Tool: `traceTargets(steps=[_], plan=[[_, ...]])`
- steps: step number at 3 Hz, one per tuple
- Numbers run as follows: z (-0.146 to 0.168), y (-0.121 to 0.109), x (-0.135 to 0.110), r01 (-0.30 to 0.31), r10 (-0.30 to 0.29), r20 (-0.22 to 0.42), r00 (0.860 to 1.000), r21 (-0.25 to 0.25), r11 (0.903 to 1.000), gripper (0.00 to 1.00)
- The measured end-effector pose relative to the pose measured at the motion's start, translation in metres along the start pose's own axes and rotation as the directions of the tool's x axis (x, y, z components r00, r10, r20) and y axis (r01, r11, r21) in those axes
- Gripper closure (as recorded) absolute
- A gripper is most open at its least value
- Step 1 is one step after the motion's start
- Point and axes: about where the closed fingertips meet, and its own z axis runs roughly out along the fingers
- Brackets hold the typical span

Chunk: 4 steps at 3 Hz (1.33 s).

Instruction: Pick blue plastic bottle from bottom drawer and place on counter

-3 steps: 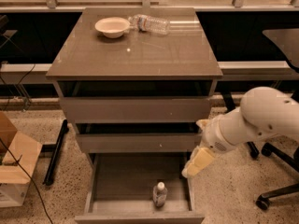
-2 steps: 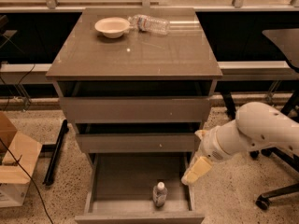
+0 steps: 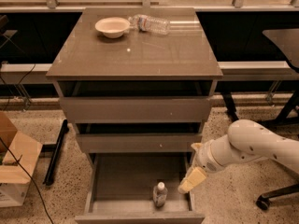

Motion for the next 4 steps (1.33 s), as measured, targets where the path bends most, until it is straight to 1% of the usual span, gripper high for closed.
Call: traceTargets(steps=[1, 2, 3, 4], plan=[[0.016, 0.000, 0.010, -0.011, 0.011, 0.003, 1.000, -0.020, 0.9997, 0.00], [0.046, -0.001, 0.022, -0.021, 0.023, 0.040, 0.999, -0.048, 0.9986, 0.00], [0.105, -0.004, 0.038, -0.081, 0.086, 0.074, 0.994, -0.070, 0.9942, 0.00], [0.145, -0.009, 0.046, -0.113, 0.120, 0.069, 0.990, -0.088, 0.9896, 0.00]])
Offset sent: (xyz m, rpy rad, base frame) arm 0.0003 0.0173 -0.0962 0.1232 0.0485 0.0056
